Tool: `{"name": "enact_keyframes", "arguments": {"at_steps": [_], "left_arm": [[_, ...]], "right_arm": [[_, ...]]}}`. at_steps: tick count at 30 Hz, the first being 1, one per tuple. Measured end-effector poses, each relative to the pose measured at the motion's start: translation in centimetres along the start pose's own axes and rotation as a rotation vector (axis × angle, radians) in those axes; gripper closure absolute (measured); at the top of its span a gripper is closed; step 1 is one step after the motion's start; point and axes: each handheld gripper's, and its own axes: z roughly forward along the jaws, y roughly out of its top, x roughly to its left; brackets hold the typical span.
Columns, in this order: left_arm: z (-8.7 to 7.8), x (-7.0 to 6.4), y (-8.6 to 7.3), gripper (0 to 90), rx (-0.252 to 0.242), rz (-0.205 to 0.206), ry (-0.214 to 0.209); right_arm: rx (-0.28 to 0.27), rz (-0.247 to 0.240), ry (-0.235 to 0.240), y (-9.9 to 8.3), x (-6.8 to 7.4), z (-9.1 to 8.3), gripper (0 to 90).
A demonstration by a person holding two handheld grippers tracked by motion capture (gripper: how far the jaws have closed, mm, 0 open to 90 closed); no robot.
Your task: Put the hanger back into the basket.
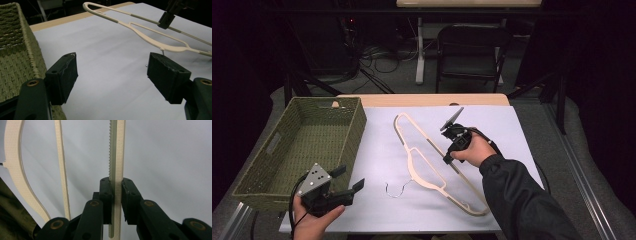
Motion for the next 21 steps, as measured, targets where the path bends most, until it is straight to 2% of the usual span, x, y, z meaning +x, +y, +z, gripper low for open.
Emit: {"name": "enact_keyframes", "arguments": {"at_steps": [1, 2, 3, 4, 5, 6, 8, 9, 10, 12, 17, 19, 21], "left_arm": [[0.1, -0.1, 0.1, 24.6, -0.005, 0.002, -0.001], [0.1, -0.3, 0.1, 24.9, -0.011, -0.001, -0.002], [0.3, -0.4, 0.2, 25.4, -0.012, 0.0, -0.003], [0.5, -0.5, 0.2, 25.7, -0.013, -0.001, -0.006], [0.6, -0.7, 0.3, 25.9, -0.01, -0.001, -0.008], [0.8, -0.8, 0.3, 26.0, -0.013, -0.003, -0.011], [1.2, -1.1, 0.3, 26.4, -0.015, -0.008, -0.017], [1.3, -1.1, 0.3, 26.7, -0.016, -0.011, -0.019], [1.4, -1.2, 0.3, 26.8, -0.018, -0.014, -0.019], [1.6, -1.4, 0.3, 27.5, -0.024, -0.02, -0.021], [1.9, -1.6, 0.0, 29.3, -0.021, -0.018, -0.027], [2.0, -1.8, -0.1, 30.1, -0.019, -0.019, -0.03], [2.3, -2.0, -0.2, 30.6, -0.015, -0.014, -0.042]], "right_arm": [[0.079, -0.023, -0.012, 0.2, -0.2, -0.7, 79.8], [-0.012, 0.002, 0.006, -0.1, -0.1, -0.3, 79.9], [-0.067, -0.002, 0.01, -0.2, -0.2, -0.1, 79.8], [-0.099, 0.03, 0.019, -0.3, -0.1, -0.1, 79.8], [-0.064, 0.002, 0.019, -0.2, -0.3, -0.5, 79.9], [-0.115, 0.027, 0.03, -0.4, -0.1, -0.4, 79.8], [-0.123, -0.003, 0.032, -0.4, -0.2, -0.9, 79.9], [-0.13, 0.008, 0.04, -0.5, -0.1, -1.2, 79.8], [-0.13, -0.004, 0.031, -0.5, -0.2, -1.5, 79.8], [-0.181, 0.016, 0.051, -0.7, -0.2, -1.7, 79.8], [-0.217, 0.04, 0.068, -1.1, -0.5, -2.0, 79.8], [-0.266, 0.065, 0.083, -1.3, -0.6, -1.8, 79.8], [-0.278, 0.071, 0.083, -1.3, -0.8, -1.8, 79.8]]}}
